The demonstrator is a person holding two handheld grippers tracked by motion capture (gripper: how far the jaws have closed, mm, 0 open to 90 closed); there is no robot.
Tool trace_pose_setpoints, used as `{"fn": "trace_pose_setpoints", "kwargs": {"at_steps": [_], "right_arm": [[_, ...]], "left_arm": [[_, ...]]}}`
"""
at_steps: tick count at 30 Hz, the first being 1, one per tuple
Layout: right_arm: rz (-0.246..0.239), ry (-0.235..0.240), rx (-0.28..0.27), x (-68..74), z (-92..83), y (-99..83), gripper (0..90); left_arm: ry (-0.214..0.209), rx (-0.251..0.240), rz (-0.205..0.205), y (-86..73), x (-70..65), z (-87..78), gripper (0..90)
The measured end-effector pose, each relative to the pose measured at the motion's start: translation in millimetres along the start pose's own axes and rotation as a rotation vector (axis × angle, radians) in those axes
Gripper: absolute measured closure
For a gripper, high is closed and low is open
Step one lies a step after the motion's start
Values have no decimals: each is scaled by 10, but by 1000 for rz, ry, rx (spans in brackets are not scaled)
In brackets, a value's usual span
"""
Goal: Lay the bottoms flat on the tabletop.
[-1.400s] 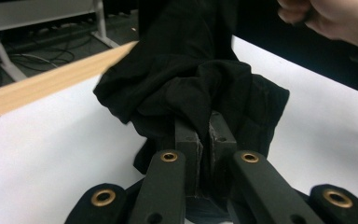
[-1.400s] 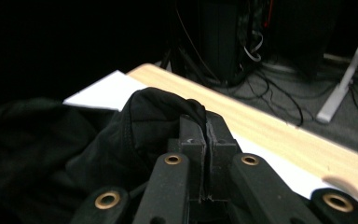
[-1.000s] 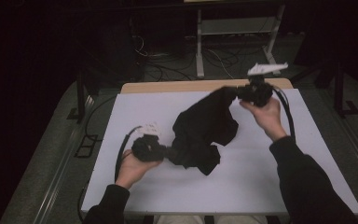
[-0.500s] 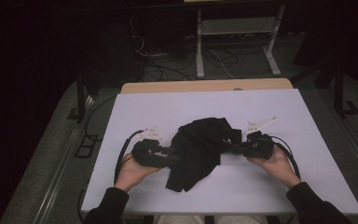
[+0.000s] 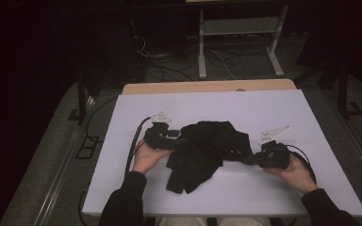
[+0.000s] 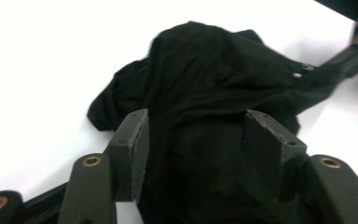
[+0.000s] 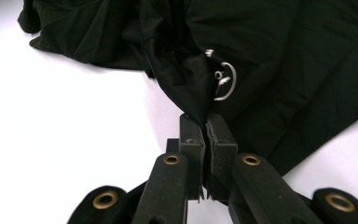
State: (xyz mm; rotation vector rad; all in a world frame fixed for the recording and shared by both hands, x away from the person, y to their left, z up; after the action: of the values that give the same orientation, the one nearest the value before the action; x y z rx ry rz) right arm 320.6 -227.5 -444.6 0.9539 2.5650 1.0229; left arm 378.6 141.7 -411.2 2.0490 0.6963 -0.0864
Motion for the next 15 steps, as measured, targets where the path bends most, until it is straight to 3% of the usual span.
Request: {"fn": "trace_pose_setpoints", "kwargs": {"at_steps": [5,8,11,15], "right_arm": [[11,-9,21,-53,-82,-98,859],[14,-48,34,-116,-131,-121,859],[47,-98,18,-215,-198,-139,859],[106,-166,-1,-360,-265,-179,859]], "left_arm": [[-14,8,-32,-19,94,113,406],[-93,78,-43,-51,109,242,467],[-152,149,-40,-87,66,375,572],[-248,188,-29,-105,-76,533,759]]}}
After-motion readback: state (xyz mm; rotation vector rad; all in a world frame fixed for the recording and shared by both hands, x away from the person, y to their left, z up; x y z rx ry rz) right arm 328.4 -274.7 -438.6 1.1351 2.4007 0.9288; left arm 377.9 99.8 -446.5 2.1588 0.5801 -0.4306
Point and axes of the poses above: each handheld gripper's, and its own axes: z roughly forward along the jaws, y roughly out of its top, x roughly to its left, the point moved 1 cm from there along z, roughly forward along the jaws, and after that the axes turned 12 degrees about -y, right-handed, at the moved point
